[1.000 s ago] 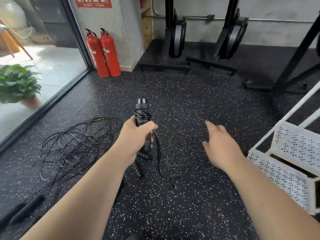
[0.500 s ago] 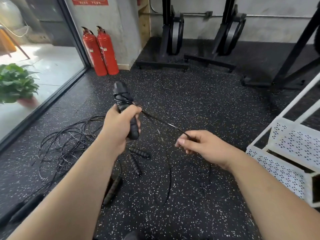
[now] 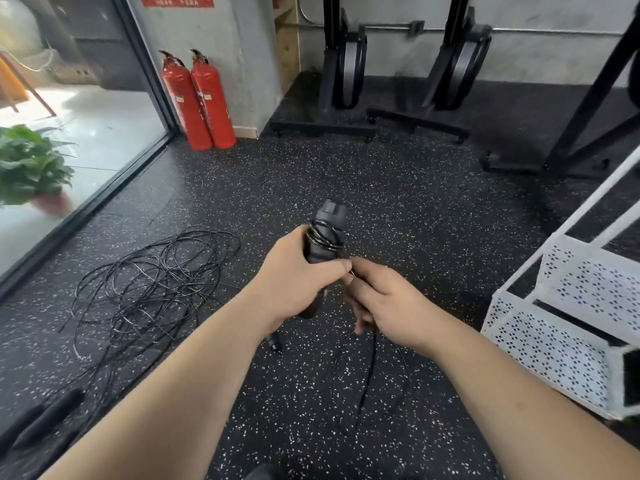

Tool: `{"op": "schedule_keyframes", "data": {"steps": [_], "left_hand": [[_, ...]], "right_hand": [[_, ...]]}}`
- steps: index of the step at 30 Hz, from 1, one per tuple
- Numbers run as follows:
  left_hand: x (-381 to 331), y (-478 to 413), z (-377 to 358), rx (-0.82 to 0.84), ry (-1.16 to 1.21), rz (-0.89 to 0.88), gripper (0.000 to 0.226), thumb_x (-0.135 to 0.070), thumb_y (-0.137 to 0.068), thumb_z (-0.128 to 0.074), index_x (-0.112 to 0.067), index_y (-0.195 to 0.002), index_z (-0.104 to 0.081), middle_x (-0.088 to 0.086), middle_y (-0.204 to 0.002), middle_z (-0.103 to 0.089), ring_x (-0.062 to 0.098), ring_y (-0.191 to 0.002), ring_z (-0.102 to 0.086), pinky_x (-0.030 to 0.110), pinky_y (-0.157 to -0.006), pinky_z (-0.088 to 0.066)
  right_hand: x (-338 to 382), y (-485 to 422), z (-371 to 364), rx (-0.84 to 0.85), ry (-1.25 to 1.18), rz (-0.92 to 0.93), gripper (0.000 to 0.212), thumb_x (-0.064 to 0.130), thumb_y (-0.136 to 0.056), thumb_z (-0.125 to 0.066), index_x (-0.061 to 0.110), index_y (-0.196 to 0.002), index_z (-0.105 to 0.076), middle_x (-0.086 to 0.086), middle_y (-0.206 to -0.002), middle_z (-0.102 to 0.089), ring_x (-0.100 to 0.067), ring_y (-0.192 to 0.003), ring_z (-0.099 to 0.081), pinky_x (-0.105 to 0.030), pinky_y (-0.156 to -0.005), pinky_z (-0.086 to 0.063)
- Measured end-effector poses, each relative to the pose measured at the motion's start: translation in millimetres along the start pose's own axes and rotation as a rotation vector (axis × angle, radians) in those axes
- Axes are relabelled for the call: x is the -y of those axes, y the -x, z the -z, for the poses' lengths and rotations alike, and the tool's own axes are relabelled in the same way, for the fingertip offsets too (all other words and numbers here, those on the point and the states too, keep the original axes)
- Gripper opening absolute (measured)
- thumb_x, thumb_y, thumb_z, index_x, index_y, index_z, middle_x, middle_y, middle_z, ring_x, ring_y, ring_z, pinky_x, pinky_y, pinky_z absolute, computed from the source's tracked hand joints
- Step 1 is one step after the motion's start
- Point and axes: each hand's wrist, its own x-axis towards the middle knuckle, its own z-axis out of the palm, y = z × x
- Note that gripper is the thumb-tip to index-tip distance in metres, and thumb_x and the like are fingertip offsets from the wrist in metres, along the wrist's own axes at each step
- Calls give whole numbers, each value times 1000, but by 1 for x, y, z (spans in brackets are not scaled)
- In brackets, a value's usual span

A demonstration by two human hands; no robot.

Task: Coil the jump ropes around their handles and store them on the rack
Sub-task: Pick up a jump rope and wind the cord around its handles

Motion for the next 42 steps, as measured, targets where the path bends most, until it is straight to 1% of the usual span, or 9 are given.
{"op": "schedule_keyframes", "data": {"steps": [3,10,14,16,22,26,30,35,42], "left_hand": [[3,-3,4,-12,66,44,23,-18,-88,-83,-16,-104,-66,-1,-78,-76,12,-63,-64,34,-66,-53],[3,-7,-1,32,172,227,66,-54,-70,-98,-5,-103,-67,-4,-72,-63,15,-67,-60,38,-69,-56],[2,-4,7,289,301,245,52,-36,-76,-97,-13,-106,-62,-2,-80,-60,20,-80,-56,46,-80,-54],[9,-5,8,305,289,232,44,-24,-78,-91,-15,-105,-58,-4,-81,-62,18,-81,-58,44,-82,-52],[31,-10,6,-127,-530,177,56,-41,-77,-89,-20,-113,-50,-4,-99,-66,18,-86,-65,35,-68,-48],[37,-12,16,-219,-883,153,48,-47,-77,-83,-23,-106,-54,-2,-96,-65,24,-84,-63,36,-70,-50],[36,-8,9,-112,-1100,34,49,-46,-77,-83,-31,-114,-55,-7,-103,-62,25,-90,-64,35,-69,-45],[30,3,-20,137,-1259,-198,56,-31,-83,-84,-33,-129,-52,-7,-114,-61,23,-104,-67,37,-72,-50],[27,15,-46,323,-1282,-459,67,-34,-85,-86,-21,-139,-47,-4,-124,-61,22,-113,-63,40,-94,-54]], "right_hand": [[-2,0,3,-106,242,52,25,36,-114,-44,40,-103,-66,13,-64,-50,-9,-55,-43,-35,-55,-42],[8,5,0,-157,717,-40,23,38,-114,-37,31,-114,-59,5,-71,-60,-16,-55,-50,-34,-56,-36],[7,9,11,-146,760,-122,27,42,-113,-37,32,-107,-61,3,-76,-66,-23,-67,-63,-42,-65,-52],[9,10,16,-126,719,-136,28,43,-113,-38,32,-101,-60,3,-74,-64,-20,-66,-62,-39,-61,-46],[19,22,4,-37,861,-66,26,42,-114,-37,31,-119,-60,8,-84,-66,-17,-73,-63,-42,-70,-55],[31,28,0,-108,1145,39,31,47,-114,-32,34,-116,-60,12,-95,-57,-14,-79,-62,-36,-68,-54],[41,30,3,-205,1191,164,31,51,-108,-42,37,-105,-69,10,-87,-50,-12,-65,-55,-28,-52,-41],[39,25,29,-291,876,94,10,51,-98,-68,46,-105,-72,22,-91,-64,0,-82,-61,-31,-73,-54],[19,27,60,-193,831,-1,10,57,-91,-75,47,-88,-74,17,-80,-60,-2,-78,-56,-39,-75,-54]]}}
